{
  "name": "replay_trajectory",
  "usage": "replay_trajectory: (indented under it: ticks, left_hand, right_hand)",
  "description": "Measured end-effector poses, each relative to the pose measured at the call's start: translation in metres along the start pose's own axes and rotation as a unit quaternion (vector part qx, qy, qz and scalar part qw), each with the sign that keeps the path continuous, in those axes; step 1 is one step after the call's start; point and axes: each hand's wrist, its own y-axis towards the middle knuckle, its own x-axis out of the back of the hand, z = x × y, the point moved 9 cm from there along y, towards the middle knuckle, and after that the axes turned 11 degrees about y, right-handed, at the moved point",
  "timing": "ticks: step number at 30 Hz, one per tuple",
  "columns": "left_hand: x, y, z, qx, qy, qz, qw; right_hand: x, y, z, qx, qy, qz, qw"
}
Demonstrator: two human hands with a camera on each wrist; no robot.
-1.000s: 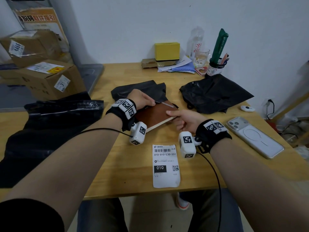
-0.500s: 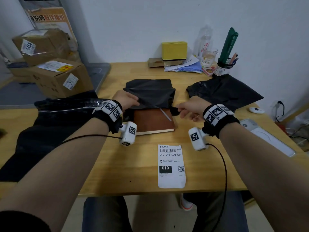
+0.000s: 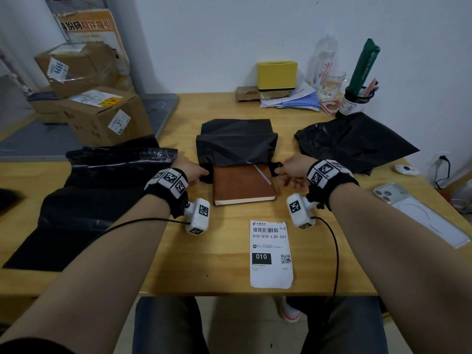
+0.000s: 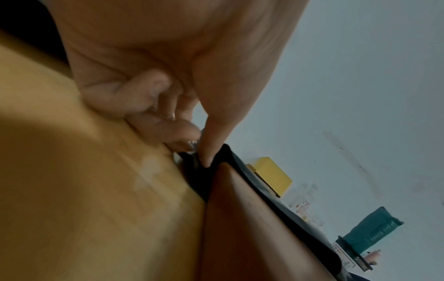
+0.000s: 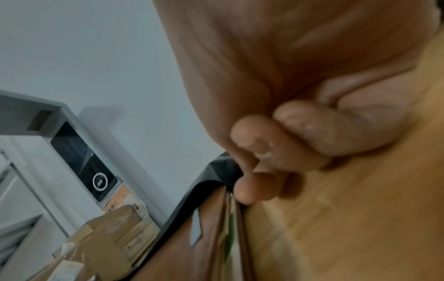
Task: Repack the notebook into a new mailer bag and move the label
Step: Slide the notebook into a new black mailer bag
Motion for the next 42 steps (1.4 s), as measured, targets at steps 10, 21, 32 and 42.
replay_trajectory:
  ticks: [10, 21, 32, 42]
  left_hand:
    - [-0.022, -0.01, -0.003, 0.034, 0.065, 0.099, 0.992]
    - [-0.016, -0.022, -0.013, 0.012, -0.094, 0.148, 0.984]
    - [0.002, -0.032, -0.035, -0.016, -0.312, 0.136, 0.94]
    - [0.025, -0.042, -0.062, -0.048, -0.4, 0.129, 0.906]
  right_hand:
    - [-0.004, -0.012, -0.016, -0.052, 0.005, 0.026, 0.998]
    - [-0.009, -0.02, 0.004, 0.005, 0.231, 0.029, 0.972]
    - [0.009, -0.038, 0.027, 0.063, 0.425, 0.03, 0.902]
    - [0.027, -0.049, 0.056, 0.116, 0.486, 0.041, 0.865]
